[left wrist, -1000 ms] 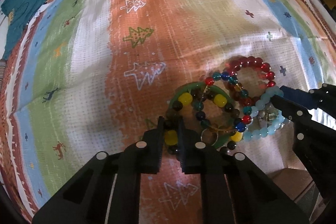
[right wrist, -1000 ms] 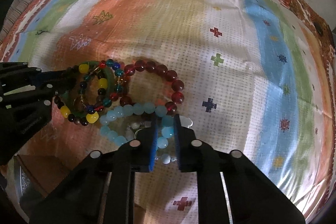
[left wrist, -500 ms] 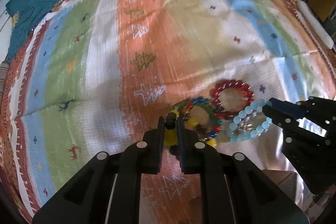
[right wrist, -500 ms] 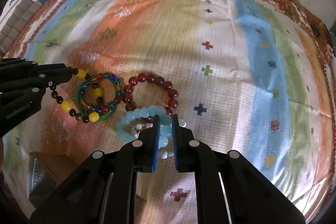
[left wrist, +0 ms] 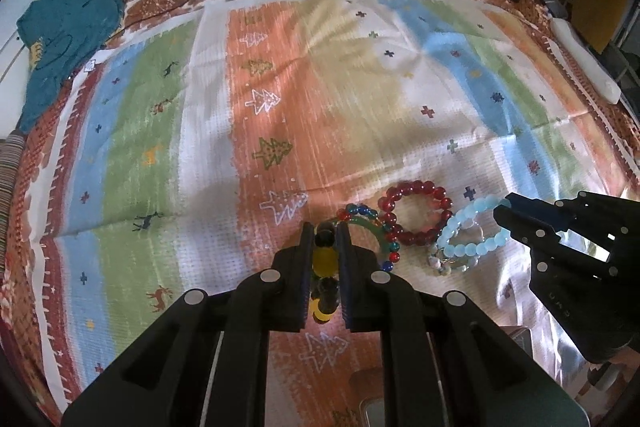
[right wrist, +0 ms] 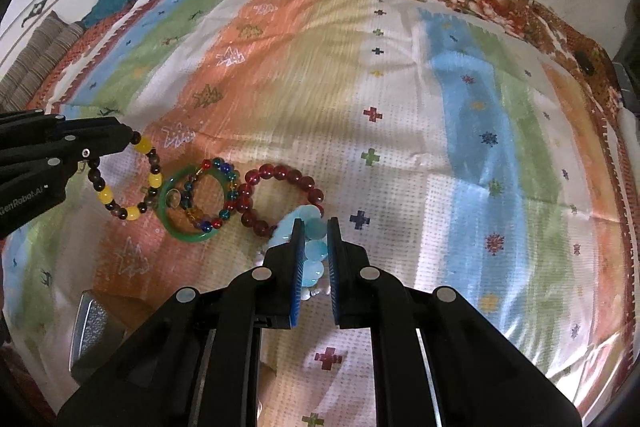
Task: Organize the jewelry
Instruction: 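Lift both held bracelets and carry them over the silver tin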
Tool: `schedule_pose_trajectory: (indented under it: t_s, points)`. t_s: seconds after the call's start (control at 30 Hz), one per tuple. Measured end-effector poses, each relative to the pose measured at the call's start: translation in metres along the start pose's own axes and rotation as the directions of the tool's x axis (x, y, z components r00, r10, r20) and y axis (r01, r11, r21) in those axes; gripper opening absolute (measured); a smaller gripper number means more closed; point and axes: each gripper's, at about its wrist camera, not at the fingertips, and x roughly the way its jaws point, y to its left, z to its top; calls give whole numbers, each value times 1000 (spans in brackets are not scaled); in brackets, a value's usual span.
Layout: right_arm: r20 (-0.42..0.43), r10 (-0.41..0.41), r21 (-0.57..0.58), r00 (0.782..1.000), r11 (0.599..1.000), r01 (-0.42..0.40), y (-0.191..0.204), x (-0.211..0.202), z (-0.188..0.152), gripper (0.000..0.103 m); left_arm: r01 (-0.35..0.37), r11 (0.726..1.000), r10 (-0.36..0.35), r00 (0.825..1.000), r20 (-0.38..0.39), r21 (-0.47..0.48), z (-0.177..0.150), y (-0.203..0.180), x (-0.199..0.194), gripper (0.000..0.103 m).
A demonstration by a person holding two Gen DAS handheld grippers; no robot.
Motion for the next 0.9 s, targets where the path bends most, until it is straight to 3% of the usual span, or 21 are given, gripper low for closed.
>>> schedule_pose_trajectory:
  t_s: [0.27,0.9]
  points:
    - [22,4,25,1000,1000,-5,-6,-13,-3,12,-25,999,25,999,25,23,-3,-6,-13,11]
    - [104,68,47,992,996,-73,1,-64,-22,12,77,997,-79,992,97,22,-22,-12,-69,11]
